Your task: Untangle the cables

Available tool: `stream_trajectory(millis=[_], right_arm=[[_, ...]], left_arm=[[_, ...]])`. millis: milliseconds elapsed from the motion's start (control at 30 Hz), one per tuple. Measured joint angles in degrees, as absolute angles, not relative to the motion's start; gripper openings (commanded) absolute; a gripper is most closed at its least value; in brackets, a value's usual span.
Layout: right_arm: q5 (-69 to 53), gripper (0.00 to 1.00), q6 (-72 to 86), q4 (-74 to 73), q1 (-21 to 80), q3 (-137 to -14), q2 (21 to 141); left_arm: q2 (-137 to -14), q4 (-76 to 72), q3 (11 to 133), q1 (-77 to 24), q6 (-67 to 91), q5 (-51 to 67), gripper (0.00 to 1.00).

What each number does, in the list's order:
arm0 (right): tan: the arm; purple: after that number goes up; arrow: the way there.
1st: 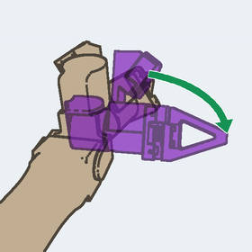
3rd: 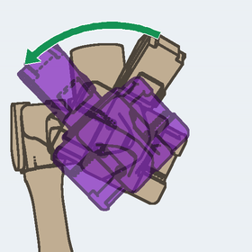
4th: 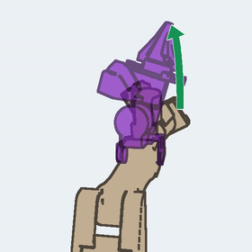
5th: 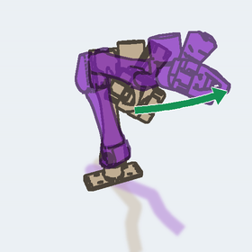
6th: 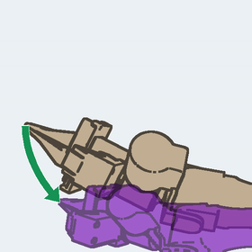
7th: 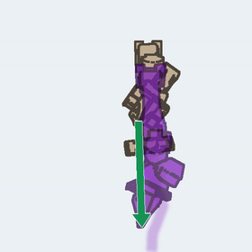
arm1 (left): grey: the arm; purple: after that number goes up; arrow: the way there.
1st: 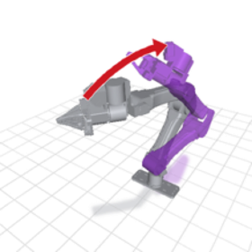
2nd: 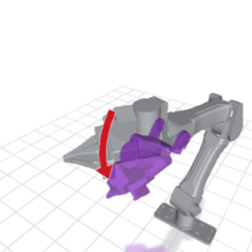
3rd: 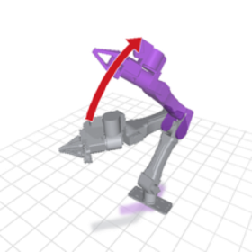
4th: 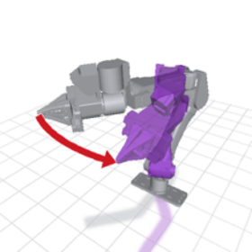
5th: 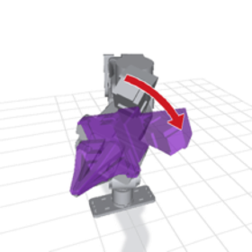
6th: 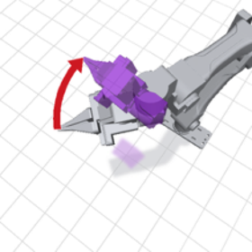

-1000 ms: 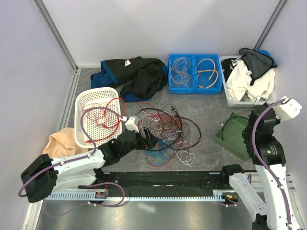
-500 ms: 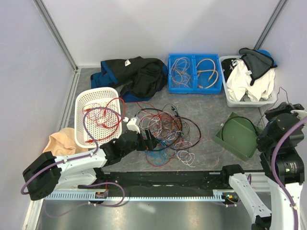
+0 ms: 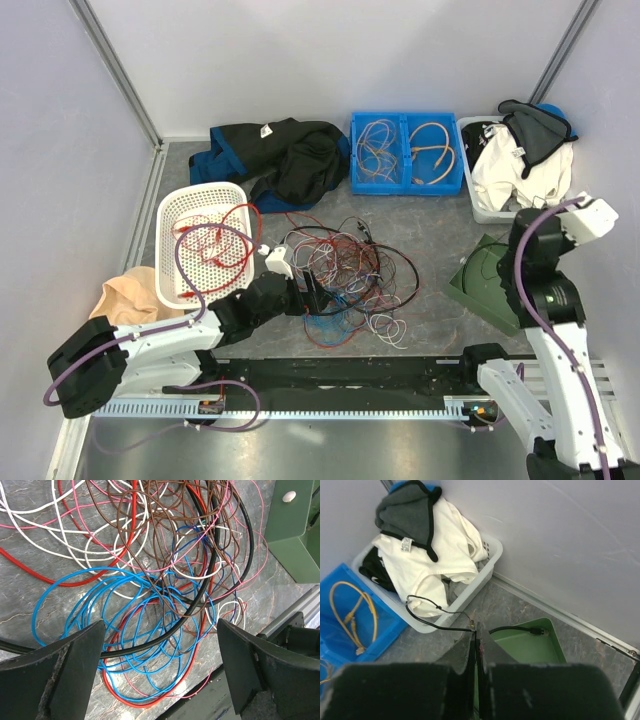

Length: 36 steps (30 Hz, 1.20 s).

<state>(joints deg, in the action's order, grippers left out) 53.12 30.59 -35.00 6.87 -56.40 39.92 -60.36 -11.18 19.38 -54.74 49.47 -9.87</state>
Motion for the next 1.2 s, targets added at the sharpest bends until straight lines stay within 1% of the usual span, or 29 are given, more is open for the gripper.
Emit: stream_trajectory(millis=[200, 433, 567, 700, 733, 767, 800, 833, 867, 933, 967, 1033, 1067, 1200], right_arm=[[52.3, 0.0, 32.1, -31.0, 4.1, -52.2, 46.2], [45.8, 0.0, 35.2, -28.9, -3.3, -43.6, 46.3], [42.5, 0.0, 36.5, -28.4, -4.4, -38.7, 45.6], [40.1, 0.0, 37.3, -27.4, -5.4, -37.0, 48.1], [39.4, 0.03, 37.5, -26.9, -5.9, -36.9, 49.1], [38.9, 0.11, 37.7, -26.1, -6.5, -36.9, 50.5], [38.4, 0.29, 37.9, -25.2, -7.1, -36.9, 52.1], [37.9, 0.37, 38.2, -24.4, -7.5, -36.9, 53.5], [37.5, 0.49, 38.5, -23.7, -7.8, -36.9, 54.9], [36.7, 0.58, 38.3, -22.8, -8.2, -37.0, 57.7], [36.2, 0.64, 37.9, -22.8, -8.2, -36.9, 58.3], [35.9, 0.69, 37.7, -22.6, -8.1, -36.9, 57.5], [35.7, 0.74, 37.6, -22.5, -8.1, -36.9, 56.4], [35.4, 0.84, 37.9, -22.8, -7.6, -37.5, 49.1]], left_arm=[[-60.2, -10.9, 19.4, -54.7, 49.5, -9.9, 1.0], [-59.8, -10.8, 19.4, -54.7, 49.5, -9.9, 1.0], [-59.3, -10.8, 19.4, -54.7, 49.5, -9.9, 1.0], [-59.1, -10.8, 19.4, -54.7, 49.5, -9.9, 1.0], [-59.1, -10.8, 19.4, -54.7, 49.5, -9.9, 1.0], [-59.1, -10.8, 19.4, -54.7, 49.5, -9.9, 1.0], [-59.1, -10.8, 19.4, -54.7, 49.5, -9.9, 1.0], [-59.1, -10.8, 19.4, -54.7, 49.6, -9.8, 0.99], [-59.1, -10.8, 19.4, -54.7, 49.6, -9.8, 0.99], [-59.1, -10.8, 19.4, -54.7, 49.8, -9.8, 0.99], [-59.1, -10.7, 19.4, -54.7, 49.8, -9.9, 0.99], [-59.0, -10.7, 19.3, -54.7, 50.0, -9.9, 0.98], [-59.0, -10.6, 19.3, -54.7, 50.1, -9.9, 0.99], [-58.9, -10.6, 19.3, -54.7, 50.2, -10.2, 0.99]])
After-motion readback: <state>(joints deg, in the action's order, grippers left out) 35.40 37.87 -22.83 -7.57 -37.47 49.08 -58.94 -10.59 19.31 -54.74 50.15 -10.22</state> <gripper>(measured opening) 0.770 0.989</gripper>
